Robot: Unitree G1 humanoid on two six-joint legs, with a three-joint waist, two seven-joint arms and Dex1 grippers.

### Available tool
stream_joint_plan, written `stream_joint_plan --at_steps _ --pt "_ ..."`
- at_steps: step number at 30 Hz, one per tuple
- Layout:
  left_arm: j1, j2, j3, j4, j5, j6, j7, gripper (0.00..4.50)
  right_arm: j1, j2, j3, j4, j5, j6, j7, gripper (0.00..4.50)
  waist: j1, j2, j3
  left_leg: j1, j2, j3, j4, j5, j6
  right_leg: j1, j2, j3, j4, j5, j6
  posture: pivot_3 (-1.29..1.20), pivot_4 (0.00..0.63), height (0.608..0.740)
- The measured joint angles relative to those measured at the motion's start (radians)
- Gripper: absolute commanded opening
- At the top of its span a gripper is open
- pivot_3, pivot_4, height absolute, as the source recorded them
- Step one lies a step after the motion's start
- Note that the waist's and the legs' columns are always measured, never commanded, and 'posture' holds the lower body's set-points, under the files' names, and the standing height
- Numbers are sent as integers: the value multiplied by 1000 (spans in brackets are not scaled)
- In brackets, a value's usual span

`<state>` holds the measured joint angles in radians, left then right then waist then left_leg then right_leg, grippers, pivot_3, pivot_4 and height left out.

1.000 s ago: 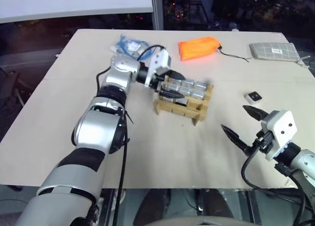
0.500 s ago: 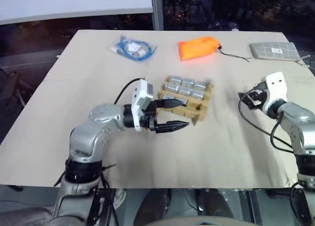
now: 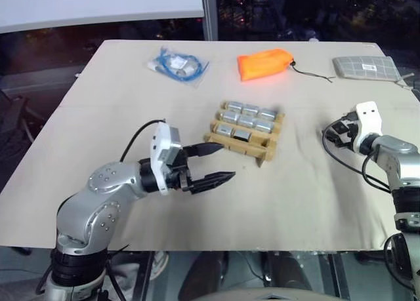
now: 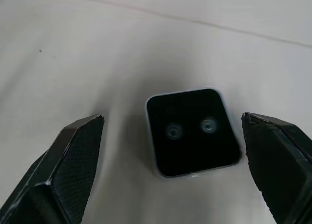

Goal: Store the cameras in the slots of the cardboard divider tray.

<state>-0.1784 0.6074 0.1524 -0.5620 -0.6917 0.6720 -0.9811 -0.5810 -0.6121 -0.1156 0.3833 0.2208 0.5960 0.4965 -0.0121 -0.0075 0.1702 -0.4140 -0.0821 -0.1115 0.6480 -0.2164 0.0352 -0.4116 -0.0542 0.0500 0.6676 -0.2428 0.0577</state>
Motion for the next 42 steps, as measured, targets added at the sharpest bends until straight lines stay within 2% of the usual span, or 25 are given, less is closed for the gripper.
stream_joint_plan --at_steps 4,7,8,10,14,17,20,21,25,27,30,42 --pt "14 10 -1 0 -8 -28 1 3861 -24 2 0 48 -13 -20 2 4500 -1 0 0 0 0 0 0 0 0 0 0 0 -1 0 0 0 150 740" --pt "24 13 -2 0 -9 -47 4 3906 -28 9 -1 83 -16 -32 5 3658 -2 0 0 0 0 0 -1 0 0 0 0 0 -1 0 0 0 150 740" --pt "26 15 -4 1 -10 -50 4 3906 -27 11 -1 87 -15 -34 11 3015 -2 0 0 0 0 0 -1 0 0 0 0 0 -1 0 0 0 150 740" --pt "26 16 -4 3 -10 -54 5 3906 -27 9 -2 85 -15 -35 17 2274 -2 0 0 0 0 0 0 0 0 0 0 0 -1 0 0 0 150 740" --pt "22 14 -5 12 -18 -50 36 3906 28 -9 -2 6 -25 -54 28 2274 2 0 0 -1 0 -1 0 0 0 0 0 -1 -1 0 0 0 150 740" --pt "-46 -42 -2 35 -80 25 149 3906 162 -65 28 -230 -55 -156 89 2274 5 1 0 -2 0 -3 0 0 0 0 0 -3 -2 0 0 0 150 740" --pt "-126 -70 -1 42 -181 129 253 3906 232 -92 74 -491 -60 -226 154 2274 -8 1 0 -1 1 -2 0 0 0 0 1 -1 -2 0 1 0 150 740" --pt "-181 -85 2 69 -278 210 314 3906 258 -93 117 -635 -73 -242 166 2274 -9 1 0 -1 1 -3 0 0 0 0 1 -2 -1 0 1 0 150 740" --pt "-289 -109 5 154 -454 368 457 3906 250 -46 311 -880 -158 -269 171 2274 -11 0 0 0 2 -4 1 0 0 0 2 -3 0 0 1 0 150 740" --pt "-321 -126 4 207 -508 424 530 3906 231 -23 389 -916 -221 -283 167 2274 -3 0 0 -1 0 -4 2 2 -4 0 1 -3 0 0 1 0 150 740" --pt "-338 -144 3 259 -571 475 599 3906 199 16 430 -920 -267 -285 157 2274 4 -1 0 -1 -1 -5 3 2 -4 0 0 -4 -1 0 1 0 150 740" --pt "-370 -156 -6 275 -631 508 678 3906 195 46 419 -985 -291 -225 153 2274 5 -1 0 -1 -1 -5 1 3 -5 0 0 -4 -1 0 1 0 150 740"
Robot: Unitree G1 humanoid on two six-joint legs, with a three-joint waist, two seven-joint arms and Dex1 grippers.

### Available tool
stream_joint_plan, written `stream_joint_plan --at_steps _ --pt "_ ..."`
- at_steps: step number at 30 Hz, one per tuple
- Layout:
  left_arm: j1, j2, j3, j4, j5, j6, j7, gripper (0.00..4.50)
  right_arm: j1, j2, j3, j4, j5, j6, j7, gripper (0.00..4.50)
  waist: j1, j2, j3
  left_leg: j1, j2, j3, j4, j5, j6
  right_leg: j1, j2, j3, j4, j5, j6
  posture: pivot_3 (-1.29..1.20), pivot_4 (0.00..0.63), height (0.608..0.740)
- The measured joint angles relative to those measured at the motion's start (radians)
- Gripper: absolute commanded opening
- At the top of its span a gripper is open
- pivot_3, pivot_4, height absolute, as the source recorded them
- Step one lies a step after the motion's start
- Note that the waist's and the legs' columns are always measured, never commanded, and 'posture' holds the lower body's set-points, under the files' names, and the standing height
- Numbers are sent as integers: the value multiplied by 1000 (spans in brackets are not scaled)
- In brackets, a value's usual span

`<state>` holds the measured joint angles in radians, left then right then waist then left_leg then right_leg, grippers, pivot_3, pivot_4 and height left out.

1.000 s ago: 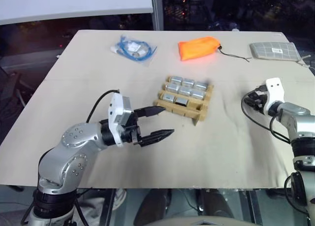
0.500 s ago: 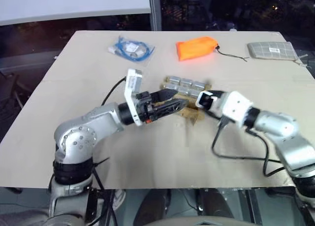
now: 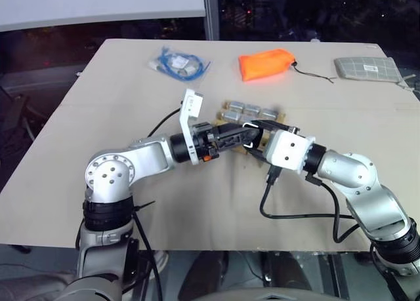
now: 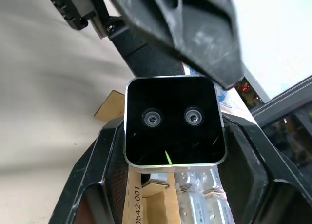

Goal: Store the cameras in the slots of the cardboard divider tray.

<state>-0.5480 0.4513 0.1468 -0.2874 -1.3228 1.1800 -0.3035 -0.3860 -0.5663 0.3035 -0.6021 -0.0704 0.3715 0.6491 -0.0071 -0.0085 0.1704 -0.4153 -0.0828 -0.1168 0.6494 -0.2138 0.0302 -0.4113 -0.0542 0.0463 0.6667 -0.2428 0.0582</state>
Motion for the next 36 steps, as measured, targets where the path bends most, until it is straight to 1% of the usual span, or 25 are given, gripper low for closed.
stream_joint_plan --at_steps 2,4,5,6,9,10,12,13,15,16,17,18,19,28,30,31,32,33,36 --pt "-3 1 0 5 0 1 2 3906 12 -4 -6 -11 0 12 0 2274 0 0 0 0 0 0 0 0 0 0 0 0 0 0 0 0 150 740" --pt "-9 1 0 7 0 1 2 3371 22 -12 -9 -13 0 20 0 2217 0 0 0 0 0 0 0 0 0 0 0 0 0 0 0 0 150 740" --pt "-10 1 0 10 -1 2 2 2936 25 -16 -10 -17 0 23 0 2217 0 0 0 0 0 0 0 0 0 0 0 0 0 0 0 0 150 740" --pt "-10 1 -1 14 -2 2 2 2656 25 -16 -11 -19 0 26 0 2217 0 0 0 0 0 0 0 0 0 0 0 0 0 0 0 0 150 740" --pt "-12 1 1 28 -4 4 4 1137 25 -17 -26 -37 6 46 2 2217 0 0 0 0 0 0 0 0 0 0 0 0 0 0 0 0 150 740" --pt "-13 1 1 29 -4 4 4 719 25 -16 -33 -41 9 52 3 2217 0 0 0 0 0 0 0 0 0 0 0 0 0 0 0 0 150 740" --pt "-18 0 2 32 -9 5 3 135 25 -16 -41 -46 12 65 3 2217 0 0 0 0 0 0 0 0 0 0 0 0 0 0 0 0 150 740" --pt "-19 0 2 32 -13 5 3 135 25 -15 -44 -46 17 74 7 2217 0 0 0 0 0 0 0 0 0 0 0 0 0 0 0 0 150 740" --pt "-21 -4 2 39 -15 7 3 0 25 -13 -48 -47 30 89 14 3060 0 0 0 0 0 0 0 0 0 0 0 0 0 0 0 0 150 740" --pt "-23 -5 -1 45 -16 10 1 0 24 -12 -49 -49 40 95 19 3306 0 0 0 0 0 0 0 0 0 0 0 0 0 0 0 0 150 740" --pt "-26 -7 -9 49 -16 13 -6 0 23 -3 -49 -58 47 100 21 3850 0 0 0 0 0 0 0 0 0 0 0 0 0 0 0 0 150 740" --pt "-27 -8 -15 52 -16 14 -12 0 22 0 -48 -67 52 101 21 4269 0 0 0 0 0 0 0 0 0 0 0 0 0 0 0 0 150 740" --pt "-27 -8 -18 57 -16 14 -20 0 22 1 -49 -74 54 102 21 4407 0 0 0 0 0 0 0 0 0 0 0 0 0 0 0 0 150 740" --pt "-30 43 -18 92 42 -11 -129 0 27 3 -51 -90 52 121 3 4407 0 0 0 0 0 0 -1 0 0 0 0 0 -1 0 0 0 150 740" --pt "-36 47 -7 124 74 -42 -136 503 70 10 -80 -114 84 158 0 4500 5 0 0 0 0 -1 -1 0 0 0 0 -1 -2 0 0 0 150 740" --pt "-36 70 17 160 109 -73 -143 985 126 16 -115 -140 137 234 3 4500 6 0 0 -1 0 -1 -2 0 0 0 0 -1 -3 0 0 0 150 740" --pt "-35 82 23 168 122 -80 -151 1051 142 18 -126 -146 154 260 4 4500 6 0 0 -1 0 -1 -2 0 0 0 0 -1 -3 0 0 0 150 740" --pt "-30 105 29 175 148 -95 -167 1611 168 24 -144 -153 186 310 7 4500 5 0 0 -1 0 -1 -2 0 0 0 0 0 -3 0 0 0 150 740" --pt "14 144 43 177 215 -143 -213 2923 231 48 -176 -162 273 439 0 4500 1 0 0 0 0 0 -4 0 0 -1 -1 0 -4 0 0 0 150 740"
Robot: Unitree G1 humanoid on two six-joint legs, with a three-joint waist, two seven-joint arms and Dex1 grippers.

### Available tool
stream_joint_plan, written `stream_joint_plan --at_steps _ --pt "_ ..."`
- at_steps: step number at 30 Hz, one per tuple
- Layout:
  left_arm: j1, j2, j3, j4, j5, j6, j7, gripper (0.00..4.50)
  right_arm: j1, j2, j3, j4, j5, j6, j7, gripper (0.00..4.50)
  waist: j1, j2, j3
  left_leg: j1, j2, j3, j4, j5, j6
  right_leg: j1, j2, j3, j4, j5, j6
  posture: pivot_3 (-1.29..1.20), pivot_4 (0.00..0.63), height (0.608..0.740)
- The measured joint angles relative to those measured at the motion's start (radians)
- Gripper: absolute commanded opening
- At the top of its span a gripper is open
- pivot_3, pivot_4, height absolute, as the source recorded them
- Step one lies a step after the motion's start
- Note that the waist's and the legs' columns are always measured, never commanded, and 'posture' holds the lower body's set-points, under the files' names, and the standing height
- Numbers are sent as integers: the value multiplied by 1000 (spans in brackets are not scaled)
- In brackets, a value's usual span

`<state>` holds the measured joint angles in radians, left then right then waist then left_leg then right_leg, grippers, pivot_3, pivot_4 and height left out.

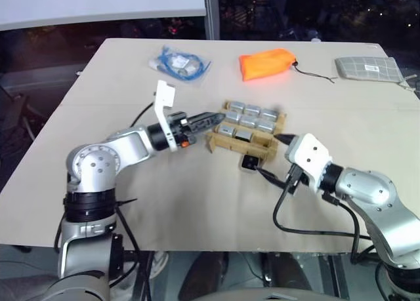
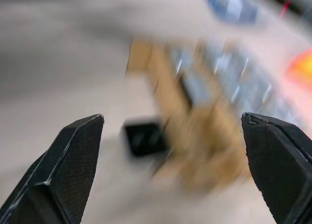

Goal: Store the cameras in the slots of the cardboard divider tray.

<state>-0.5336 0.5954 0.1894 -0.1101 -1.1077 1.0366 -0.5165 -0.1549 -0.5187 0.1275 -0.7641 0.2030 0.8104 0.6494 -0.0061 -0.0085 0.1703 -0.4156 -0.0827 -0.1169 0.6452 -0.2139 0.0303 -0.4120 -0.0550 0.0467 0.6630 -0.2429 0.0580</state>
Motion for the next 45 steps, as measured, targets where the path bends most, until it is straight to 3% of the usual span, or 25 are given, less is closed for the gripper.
stream_joint_plan --at_steps 1,8,12,24,41,45 --pt "20 10 -2 -2 17 -8 -17 3415 6 22 -4 0 27 33 -5 4500 -2 0 0 0 0 0 -1 0 0 0 0 0 0 0 0 0 150 740" --pt "100 66 -1 -60 89 -31 -90 3415 -1 179 -20 29 149 281 -118 4500 -2 0 0 0 0 -1 -2 0 0 -1 -1 -1 -1 0 0 0 150 740" --pt "130 78 8 -83 103 -32 -97 3415 -5 194 -17 30 176 367 -165 4500 -4 0 0 0 0 -1 -3 0 0 -2 -1 -1 -1 0 0 0 150 740" --pt "169 93 19 -116 111 -34 -118 3415 -36 252 4 81 218 386 -228 4500 -7 0 0 0 0 0 -4 0 0 -2 0 0 -1 0 0 0 150 740" --pt "252 123 -19 -169 268 -118 -209 3415 -69 329 53 198 207 364 -329 4500 -8 0 0 1 0 0 -5 0 0 -2 0 0 -1 0 0 0 150 740" --pt "266 130 -76 -190 341 -171 -228 3415 -58 294 52 183 226 351 -305 4500 -4 0 0 1 0 0 -5 0 0 -2 -1 -1 -1 0 0 0 150 740"
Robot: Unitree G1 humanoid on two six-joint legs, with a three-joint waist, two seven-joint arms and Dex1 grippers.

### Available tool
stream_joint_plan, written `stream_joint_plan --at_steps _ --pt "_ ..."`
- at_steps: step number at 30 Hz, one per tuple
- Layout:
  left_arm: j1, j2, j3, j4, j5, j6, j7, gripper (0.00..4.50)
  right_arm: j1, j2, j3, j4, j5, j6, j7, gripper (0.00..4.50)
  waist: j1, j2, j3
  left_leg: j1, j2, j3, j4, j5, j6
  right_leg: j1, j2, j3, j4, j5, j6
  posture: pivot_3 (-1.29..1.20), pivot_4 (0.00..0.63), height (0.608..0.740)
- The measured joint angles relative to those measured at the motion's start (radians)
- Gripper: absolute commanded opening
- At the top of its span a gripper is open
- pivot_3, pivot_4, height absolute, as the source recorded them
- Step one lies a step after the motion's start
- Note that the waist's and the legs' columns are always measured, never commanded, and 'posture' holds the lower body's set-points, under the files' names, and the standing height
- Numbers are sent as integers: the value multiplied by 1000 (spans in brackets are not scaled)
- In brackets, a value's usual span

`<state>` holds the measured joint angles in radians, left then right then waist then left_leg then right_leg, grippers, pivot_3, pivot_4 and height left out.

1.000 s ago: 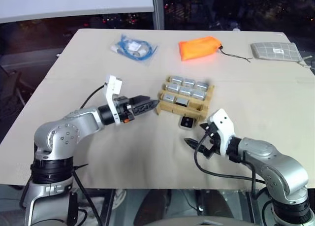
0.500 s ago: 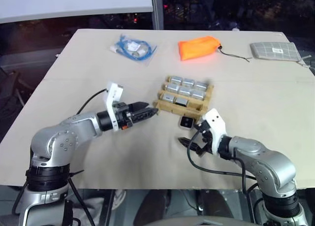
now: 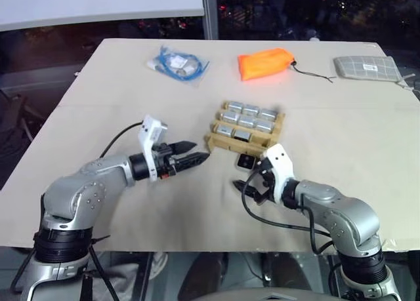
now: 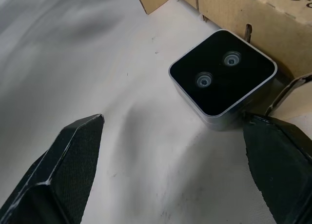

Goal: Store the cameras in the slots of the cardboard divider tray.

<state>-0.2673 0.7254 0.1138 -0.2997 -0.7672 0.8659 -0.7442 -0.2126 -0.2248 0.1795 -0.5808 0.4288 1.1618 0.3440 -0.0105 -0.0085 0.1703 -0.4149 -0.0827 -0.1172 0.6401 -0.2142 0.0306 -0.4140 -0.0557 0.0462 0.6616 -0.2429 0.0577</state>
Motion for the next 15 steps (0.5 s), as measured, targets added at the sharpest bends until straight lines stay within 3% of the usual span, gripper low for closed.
stream_joint_plan --at_steps 6,15 --pt "8 -49 -72 -15 48 -47 -14 3415 141 -183 -79 -133 38 -122 112 4500 0 0 0 0 0 0 -1 -1 2 0 0 0 -1 0 0 0 150 740" --pt "42 -101 -124 -45 109 -92 11 3415 306 -321 -173 -180 27 -379 230 4500 6 0 0 0 0 0 -1 -1 3 1 -1 0 -2 0 0 0 150 740"
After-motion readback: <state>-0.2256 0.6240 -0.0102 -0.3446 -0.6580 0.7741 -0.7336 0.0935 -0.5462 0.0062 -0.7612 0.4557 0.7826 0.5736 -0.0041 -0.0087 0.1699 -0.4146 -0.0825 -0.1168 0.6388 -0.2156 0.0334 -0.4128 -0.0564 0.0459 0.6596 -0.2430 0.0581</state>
